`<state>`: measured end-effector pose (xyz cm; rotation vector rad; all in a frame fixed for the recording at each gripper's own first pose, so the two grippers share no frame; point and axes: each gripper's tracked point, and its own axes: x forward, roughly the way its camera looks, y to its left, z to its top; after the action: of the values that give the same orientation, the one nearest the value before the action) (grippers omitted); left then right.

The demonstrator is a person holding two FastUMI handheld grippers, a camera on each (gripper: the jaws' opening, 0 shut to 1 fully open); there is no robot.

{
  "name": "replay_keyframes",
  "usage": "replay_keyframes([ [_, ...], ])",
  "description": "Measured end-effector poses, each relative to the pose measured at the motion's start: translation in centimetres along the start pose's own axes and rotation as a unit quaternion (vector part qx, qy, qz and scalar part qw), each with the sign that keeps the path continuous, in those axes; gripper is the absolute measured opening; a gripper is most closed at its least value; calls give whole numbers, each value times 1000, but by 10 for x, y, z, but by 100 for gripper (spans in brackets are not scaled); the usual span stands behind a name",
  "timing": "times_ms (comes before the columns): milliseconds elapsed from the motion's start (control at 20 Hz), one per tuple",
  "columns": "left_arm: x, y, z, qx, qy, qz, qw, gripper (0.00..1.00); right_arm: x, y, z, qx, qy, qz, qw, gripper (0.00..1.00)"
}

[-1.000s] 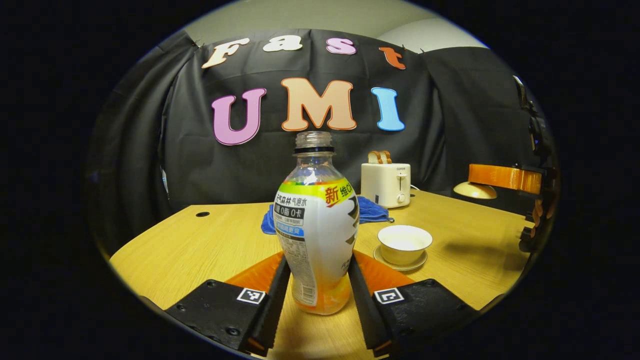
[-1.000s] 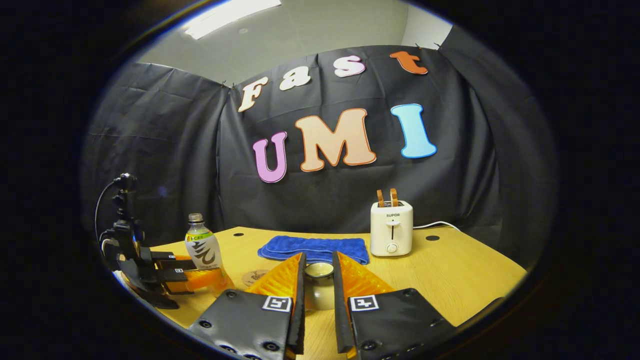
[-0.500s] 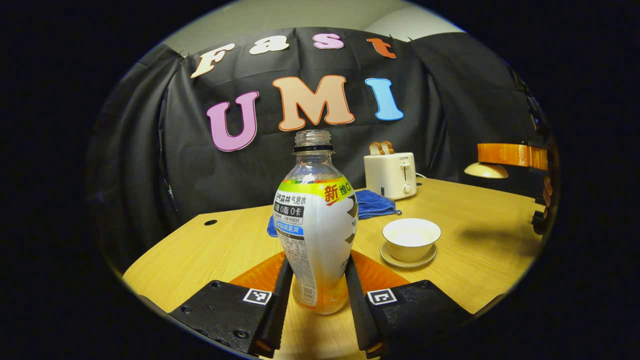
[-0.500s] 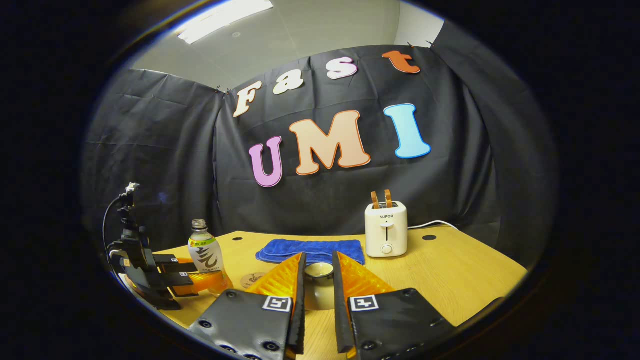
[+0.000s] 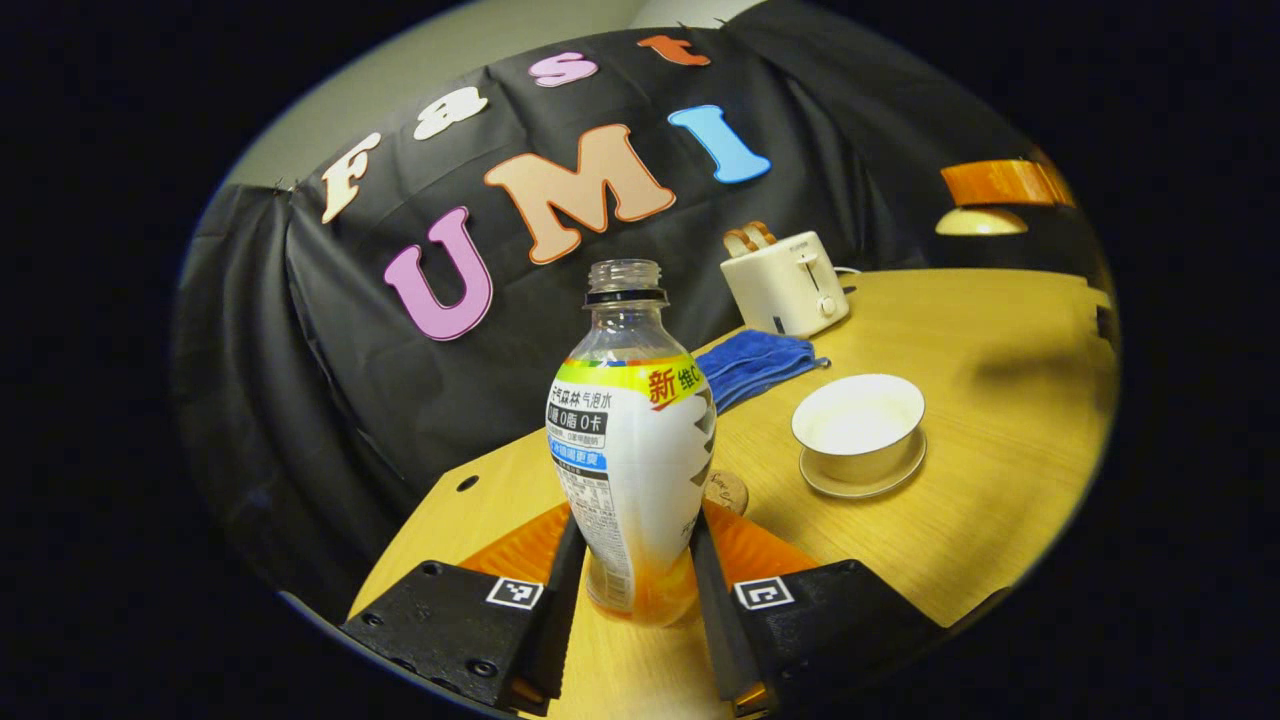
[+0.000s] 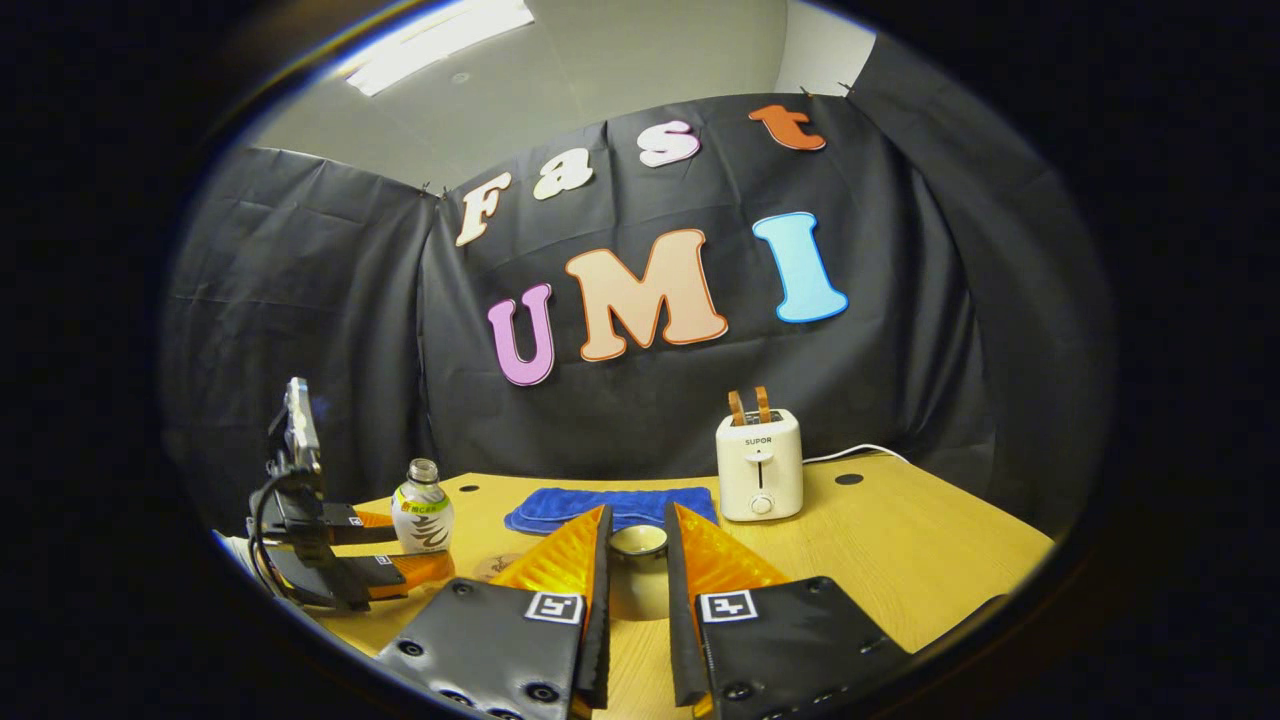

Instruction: Open the teacup lid with one hand, grasp the water bottle and pour water into the teacup with the other hand; after pouring, place the water bottle on the coaster and then close the teacup lid.

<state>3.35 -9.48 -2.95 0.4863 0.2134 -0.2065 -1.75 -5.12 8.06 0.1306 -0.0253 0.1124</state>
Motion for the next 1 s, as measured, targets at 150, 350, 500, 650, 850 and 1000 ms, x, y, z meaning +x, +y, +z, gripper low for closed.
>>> replay_keyframes([
  [150,1,2,-2,57,15,9,998,54,-2,-9,8,2,-8,-9,1000,28],
  [350,11,-6,-2,118,24,15,993,54,-3,-16,11,11,-9,-13,1000,28],
  [500,14,-12,-3,170,34,12,985,54,-5,-18,13,5,-10,-15,1000,28],
  [650,22,-14,-8,208,52,15,977,54,-4,-22,13,3,-10,-20,1000,28],
  [850,22,-15,-15,253,69,8,965,54,-1,-26,4,12,7,-23,1000,29],
  [1000,25,-13,-20,304,78,11,949,54,0,-27,3,8,10,-24,1000,28],
])
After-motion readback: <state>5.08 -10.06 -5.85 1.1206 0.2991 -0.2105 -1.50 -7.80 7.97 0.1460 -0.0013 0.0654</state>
